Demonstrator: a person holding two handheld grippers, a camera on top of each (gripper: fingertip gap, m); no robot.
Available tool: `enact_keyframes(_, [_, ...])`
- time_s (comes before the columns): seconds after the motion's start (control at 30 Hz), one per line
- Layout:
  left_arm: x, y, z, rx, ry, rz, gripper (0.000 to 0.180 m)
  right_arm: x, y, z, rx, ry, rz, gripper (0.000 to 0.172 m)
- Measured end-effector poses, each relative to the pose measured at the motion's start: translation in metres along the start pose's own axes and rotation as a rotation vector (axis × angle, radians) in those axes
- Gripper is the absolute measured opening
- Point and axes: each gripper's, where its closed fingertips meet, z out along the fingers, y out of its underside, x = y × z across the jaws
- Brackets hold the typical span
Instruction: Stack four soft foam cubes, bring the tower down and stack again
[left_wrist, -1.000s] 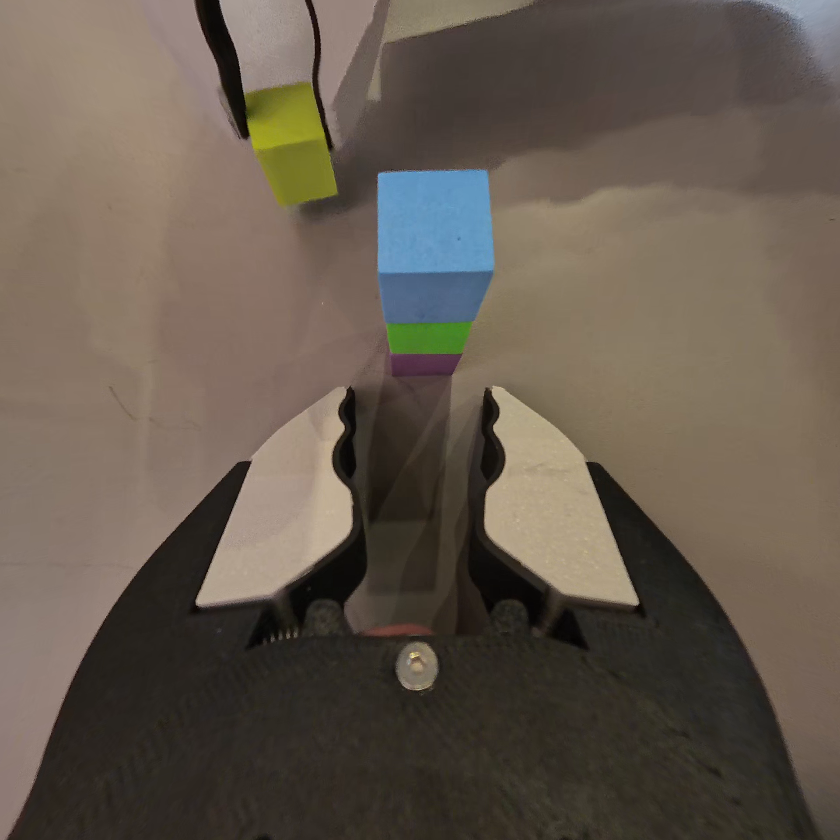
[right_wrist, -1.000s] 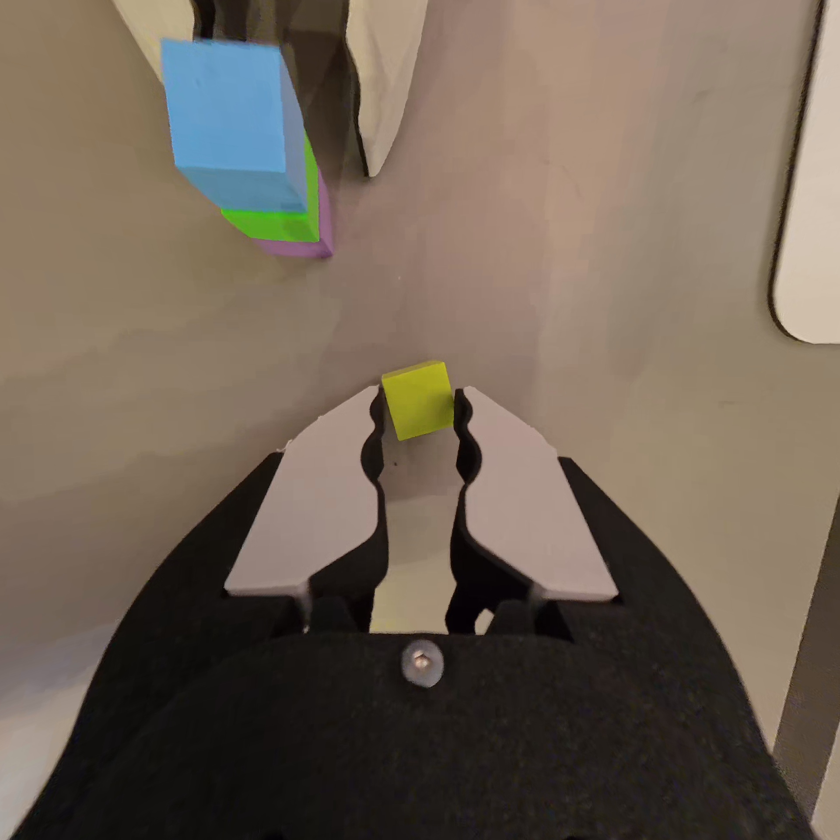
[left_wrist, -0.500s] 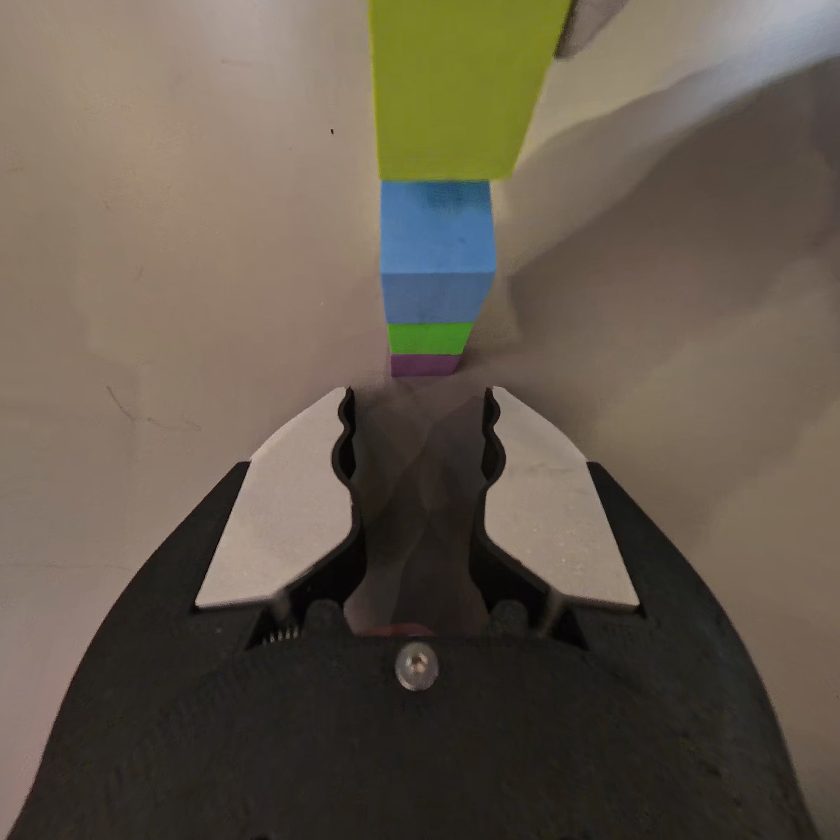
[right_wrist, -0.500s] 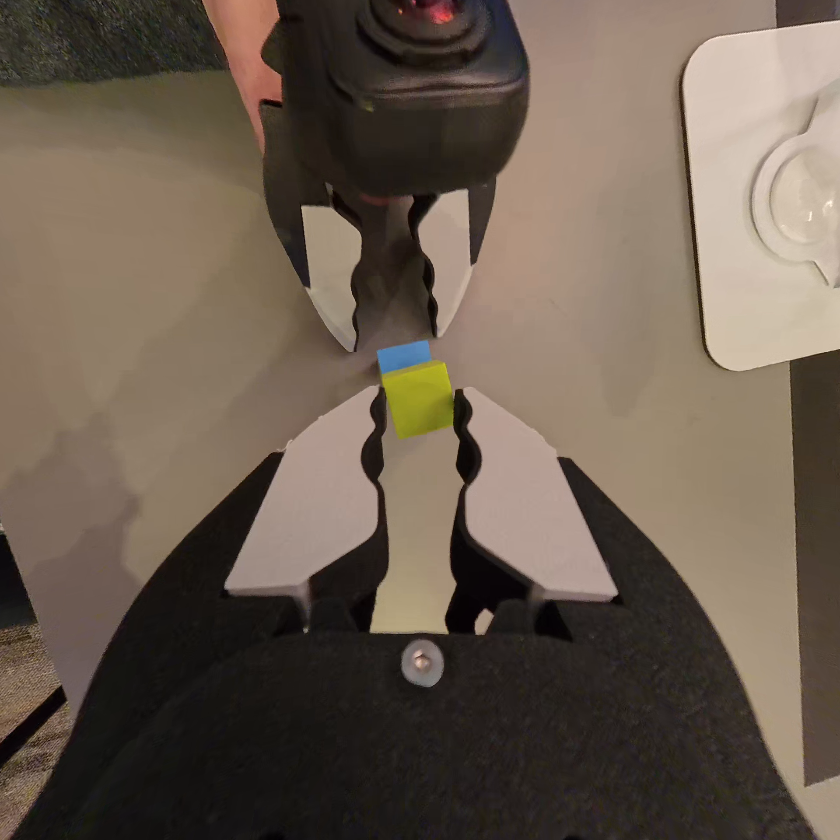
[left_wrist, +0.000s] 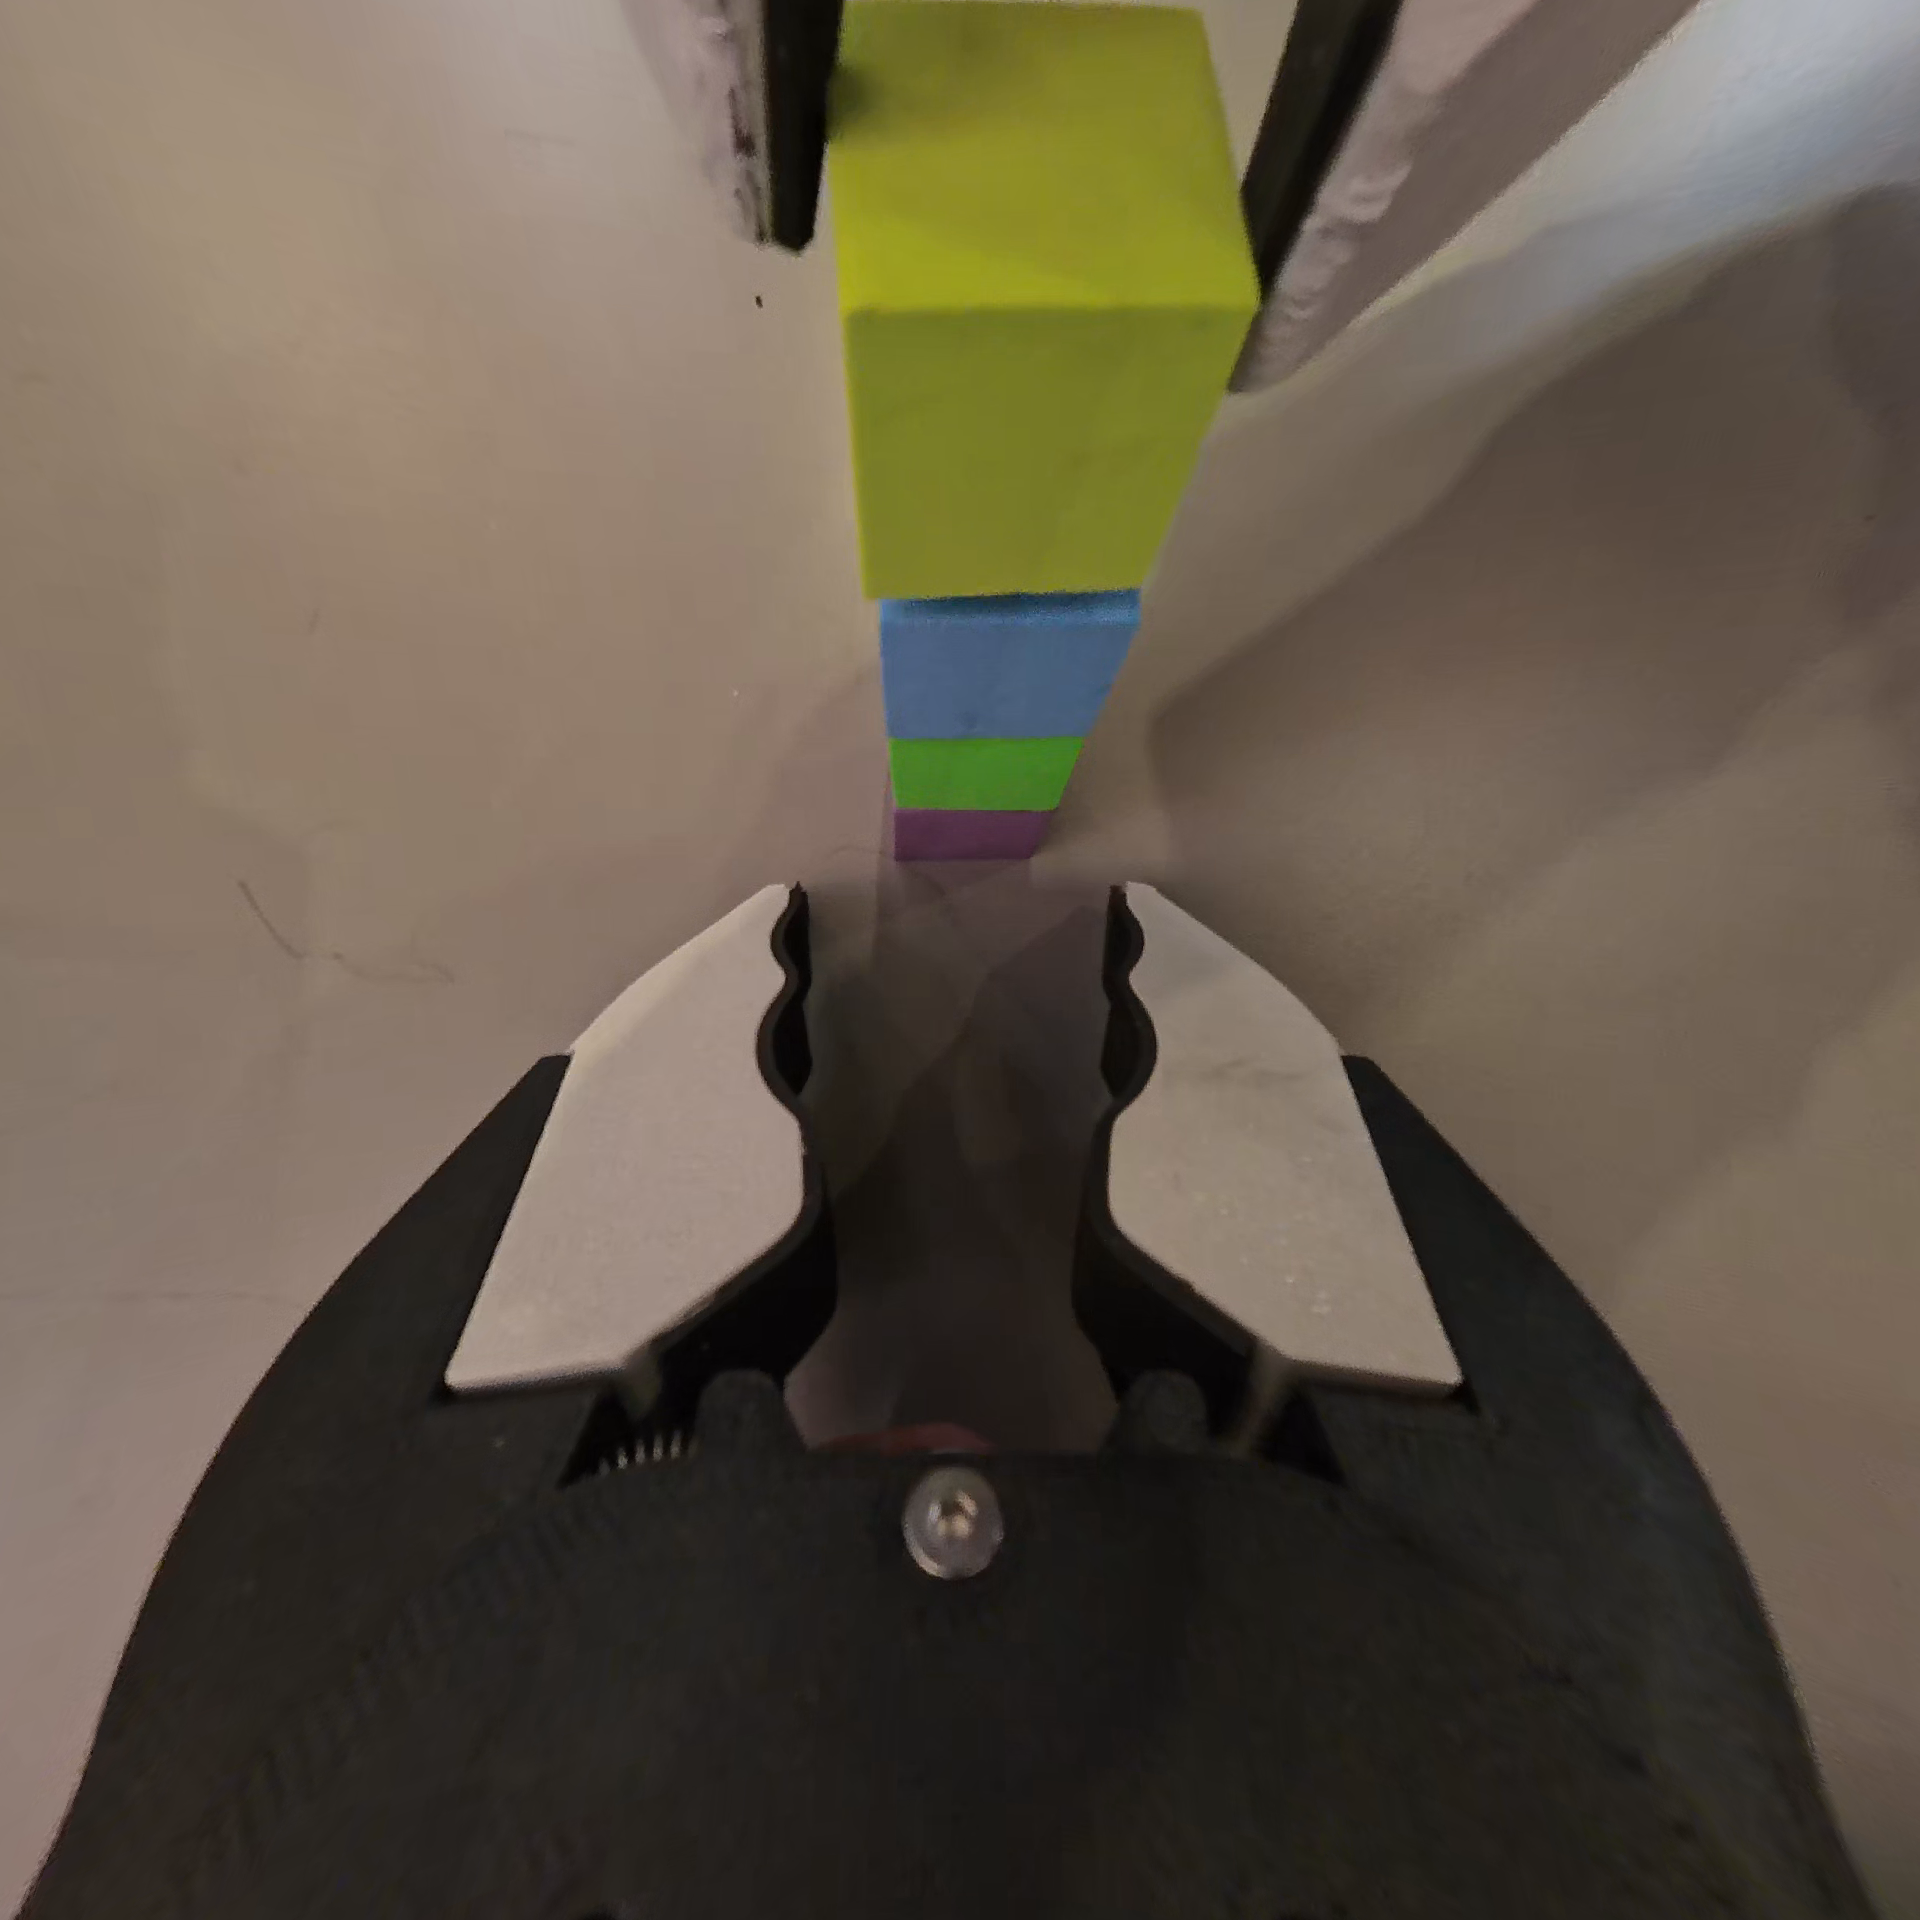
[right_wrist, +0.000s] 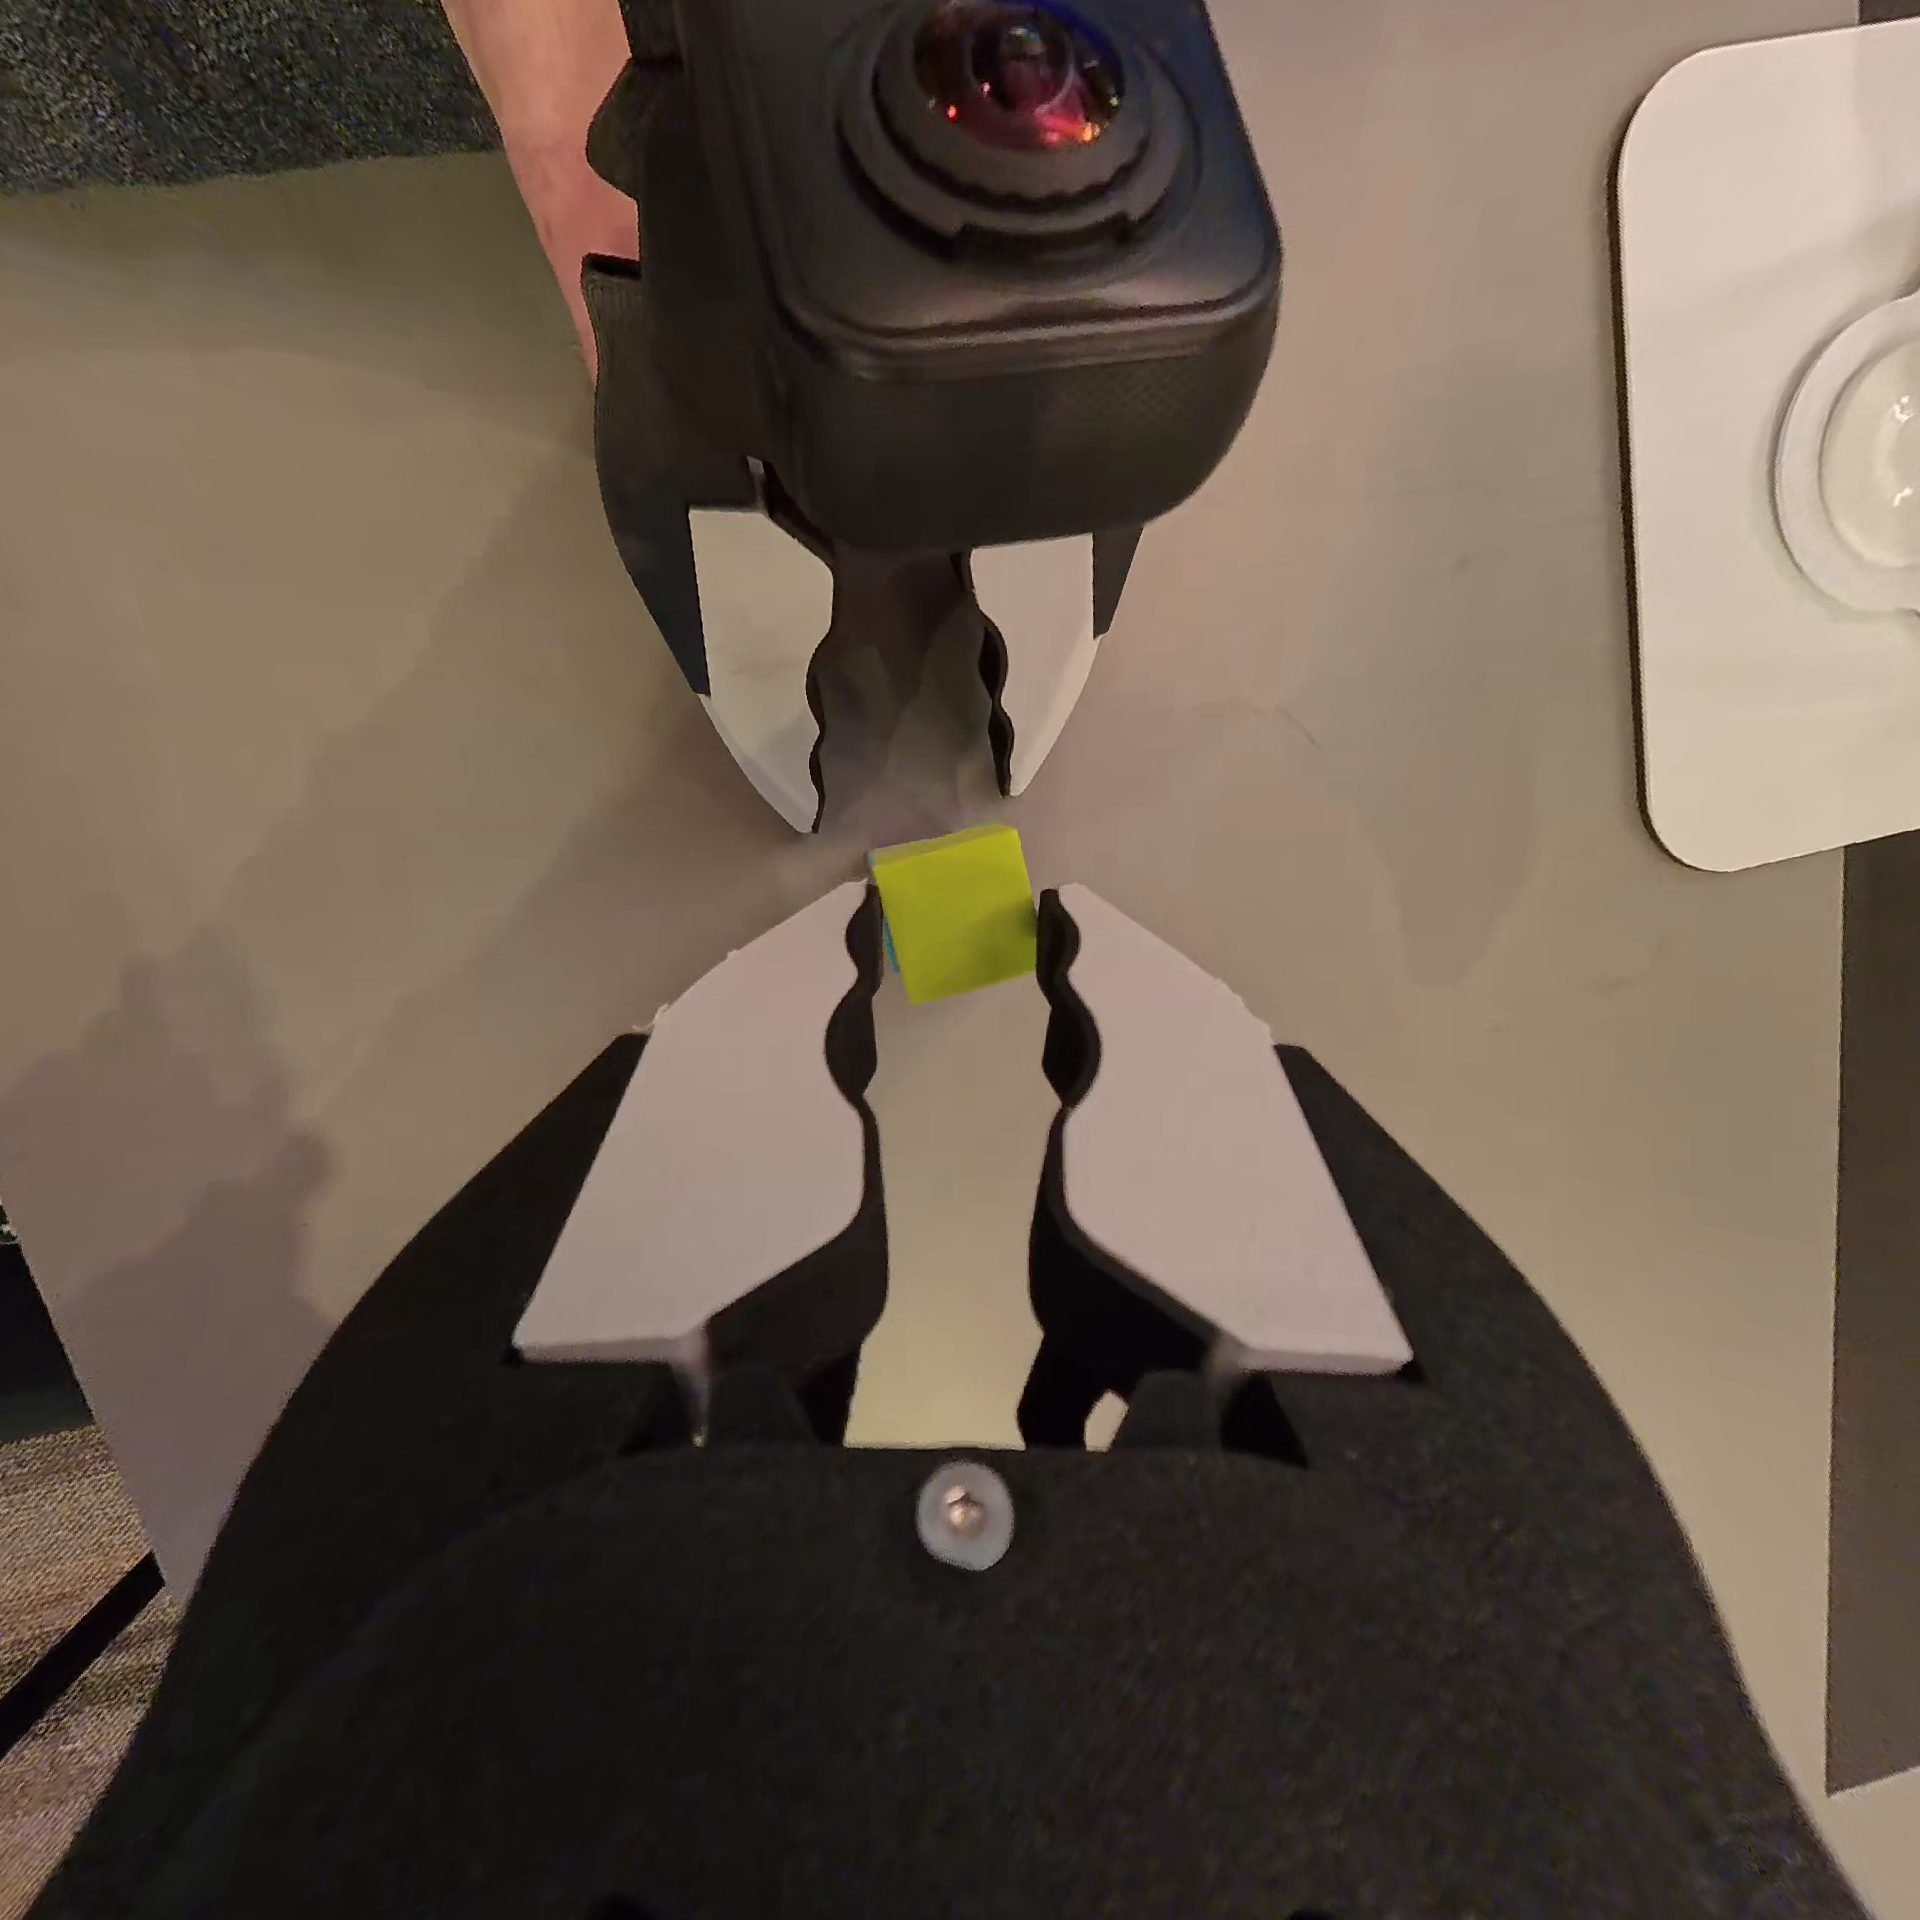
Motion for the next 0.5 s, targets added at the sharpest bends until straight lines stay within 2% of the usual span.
enact_keyframes(0.5, [-0.0004,-0.0002,0.0002,0.000,-0.001,0.001,0.054,-0.0019,0.0008,0.0038,0.004,-0.013,0.001,0.028])
